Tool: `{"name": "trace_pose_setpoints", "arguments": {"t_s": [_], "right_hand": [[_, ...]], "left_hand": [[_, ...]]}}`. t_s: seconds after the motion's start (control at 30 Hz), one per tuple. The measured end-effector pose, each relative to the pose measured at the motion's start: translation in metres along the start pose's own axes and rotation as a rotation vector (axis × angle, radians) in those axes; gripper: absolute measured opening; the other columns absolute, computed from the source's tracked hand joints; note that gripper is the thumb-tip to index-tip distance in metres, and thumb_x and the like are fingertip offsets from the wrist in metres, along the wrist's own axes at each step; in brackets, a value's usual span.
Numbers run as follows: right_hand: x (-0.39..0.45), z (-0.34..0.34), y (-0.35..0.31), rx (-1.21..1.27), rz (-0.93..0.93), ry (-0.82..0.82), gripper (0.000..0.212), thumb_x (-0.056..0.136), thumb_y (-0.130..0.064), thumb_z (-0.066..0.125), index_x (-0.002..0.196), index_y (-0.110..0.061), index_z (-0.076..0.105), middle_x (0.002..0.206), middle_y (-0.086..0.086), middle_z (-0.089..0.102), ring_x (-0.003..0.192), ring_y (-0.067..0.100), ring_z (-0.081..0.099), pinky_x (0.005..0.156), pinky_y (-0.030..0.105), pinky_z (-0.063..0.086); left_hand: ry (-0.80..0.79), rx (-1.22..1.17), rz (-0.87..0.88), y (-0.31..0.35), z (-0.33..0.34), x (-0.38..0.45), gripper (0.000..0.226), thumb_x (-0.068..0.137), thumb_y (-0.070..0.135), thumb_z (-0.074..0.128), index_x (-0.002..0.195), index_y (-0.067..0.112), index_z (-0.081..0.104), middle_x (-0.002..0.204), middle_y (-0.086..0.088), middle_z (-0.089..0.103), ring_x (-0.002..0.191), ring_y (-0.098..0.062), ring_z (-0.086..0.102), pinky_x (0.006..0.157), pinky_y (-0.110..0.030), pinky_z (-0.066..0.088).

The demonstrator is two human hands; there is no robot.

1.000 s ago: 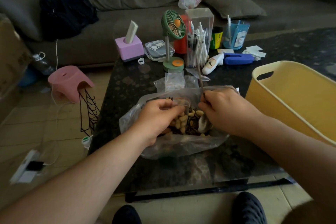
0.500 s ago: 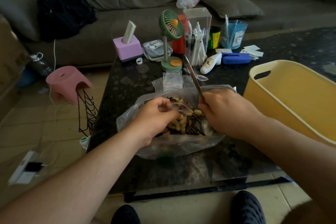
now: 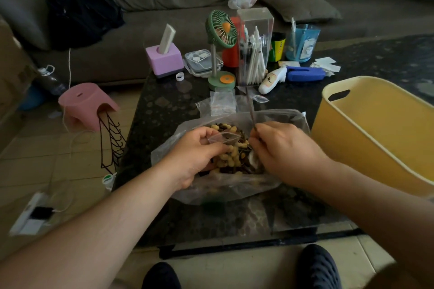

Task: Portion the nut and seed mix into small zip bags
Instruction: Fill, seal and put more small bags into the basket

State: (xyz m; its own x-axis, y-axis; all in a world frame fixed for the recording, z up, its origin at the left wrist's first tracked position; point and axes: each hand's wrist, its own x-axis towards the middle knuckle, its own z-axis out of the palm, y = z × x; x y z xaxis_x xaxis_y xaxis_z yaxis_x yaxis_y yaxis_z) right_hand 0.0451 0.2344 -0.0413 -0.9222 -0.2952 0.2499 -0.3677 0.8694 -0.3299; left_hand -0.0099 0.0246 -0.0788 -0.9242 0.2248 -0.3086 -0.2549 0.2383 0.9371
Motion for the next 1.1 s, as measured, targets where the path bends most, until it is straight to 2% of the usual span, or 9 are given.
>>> {"name": "trace_pose_setpoints", "arguments": {"t_s": [0.13, 0.23, 0.33, 0.5, 0.57, 0.7, 0.83, 0.9, 1.1], "right_hand": [[0.0, 0.01, -0.002, 0.077, 0.035, 0.034, 0.026, 0.104, -0.036, 0.046, 0.1, -0.019, 0.065, 0.091, -0.006, 0.062, 0.078, 0.012, 0.061, 0.073, 0.039, 0.057], [0.006, 0.007, 0.006, 0.272, 0.257, -0.004, 0.015, 0.106, -0.032, 0.053, 0.097, -0.027, 0.063, 0.09, -0.007, 0.067, 0.077, 0.007, 0.068, 0.076, 0.036, 0.061], [0.01, -0.003, 0.012, 0.382, 0.412, 0.005, 0.011, 0.107, -0.029, 0.054, 0.099, -0.029, 0.063, 0.088, -0.004, 0.071, 0.071, 0.003, 0.072, 0.071, 0.031, 0.064], [0.009, -0.025, 0.017, 0.355, 0.41, 0.064, 0.008, 0.106, -0.03, 0.056, 0.101, -0.03, 0.063, 0.086, -0.005, 0.071, 0.069, -0.003, 0.071, 0.058, 0.016, 0.055], [0.008, -0.03, 0.018, 0.328, 0.399, 0.064, 0.009, 0.105, -0.031, 0.056, 0.101, -0.029, 0.064, 0.086, -0.005, 0.071, 0.071, -0.003, 0.07, 0.062, 0.02, 0.056], [0.008, -0.031, 0.02, 0.345, 0.409, 0.06, 0.01, 0.105, -0.031, 0.057, 0.099, -0.03, 0.065, 0.085, -0.004, 0.073, 0.074, 0.004, 0.072, 0.074, 0.031, 0.063], [0.01, -0.038, 0.023, 0.434, 0.461, 0.124, 0.011, 0.105, -0.03, 0.058, 0.097, -0.03, 0.065, 0.084, -0.003, 0.075, 0.074, 0.005, 0.074, 0.077, 0.034, 0.063], [0.009, -0.039, 0.024, 0.459, 0.478, 0.122, 0.011, 0.105, -0.03, 0.058, 0.097, -0.03, 0.065, 0.083, -0.003, 0.076, 0.074, 0.004, 0.074, 0.077, 0.034, 0.063], [0.009, -0.032, 0.022, 0.479, 0.469, 0.074, 0.01, 0.104, -0.029, 0.06, 0.099, -0.029, 0.068, 0.08, -0.005, 0.077, 0.075, 0.002, 0.075, 0.08, 0.035, 0.064]], "left_hand": [[-0.02, -0.03, -0.061, 0.0, 0.003, 0.001, 0.022, 0.092, 0.02, 0.08, 0.112, 0.029, 0.078, 0.101, 0.009, 0.081, 0.11, -0.016, 0.072, 0.098, -0.045, 0.06], [-0.03, -0.061, -0.09, 0.001, 0.002, 0.001, 0.024, 0.094, 0.019, 0.077, 0.116, 0.028, 0.077, 0.107, 0.003, 0.081, 0.113, -0.02, 0.073, 0.096, -0.045, 0.06], [-0.044, -0.13, -0.127, 0.008, -0.003, -0.001, 0.022, 0.098, 0.018, 0.072, 0.117, 0.026, 0.078, 0.107, -0.002, 0.082, 0.109, -0.022, 0.074, 0.087, -0.04, 0.061], [-0.036, -0.174, -0.124, 0.015, -0.009, -0.002, 0.015, 0.099, 0.024, 0.072, 0.109, 0.025, 0.082, 0.106, -0.006, 0.082, 0.101, -0.023, 0.077, 0.079, -0.039, 0.062], [-0.032, -0.211, -0.124, 0.015, -0.009, -0.002, 0.013, 0.1, 0.029, 0.071, 0.104, 0.024, 0.081, 0.102, -0.008, 0.081, 0.099, -0.025, 0.077, 0.083, -0.043, 0.065], [-0.058, -0.323, -0.135, 0.014, -0.007, -0.002, 0.021, 0.102, 0.033, 0.067, 0.118, 0.021, 0.07, 0.1, -0.01, 0.081, 0.098, -0.028, 0.078, 0.09, -0.048, 0.064], [-0.137, -0.229, -0.07, 0.007, -0.005, -0.002, 0.036, 0.091, 0.008, 0.078, 0.123, 0.018, 0.066, 0.111, -0.016, 0.077, 0.094, -0.025, 0.075, 0.092, -0.044, 0.063], [-0.15, -0.21, -0.062, 0.003, -0.005, -0.002, 0.035, 0.092, 0.001, 0.075, 0.123, 0.016, 0.067, 0.111, -0.017, 0.077, 0.094, -0.024, 0.076, 0.089, -0.04, 0.064], [-0.198, -0.173, -0.033, 0.003, 0.0, -0.003, 0.029, 0.096, -0.002, 0.069, 0.121, 0.013, 0.069, 0.091, -0.004, 0.079, 0.079, -0.015, 0.076, 0.071, -0.03, 0.064]]}}
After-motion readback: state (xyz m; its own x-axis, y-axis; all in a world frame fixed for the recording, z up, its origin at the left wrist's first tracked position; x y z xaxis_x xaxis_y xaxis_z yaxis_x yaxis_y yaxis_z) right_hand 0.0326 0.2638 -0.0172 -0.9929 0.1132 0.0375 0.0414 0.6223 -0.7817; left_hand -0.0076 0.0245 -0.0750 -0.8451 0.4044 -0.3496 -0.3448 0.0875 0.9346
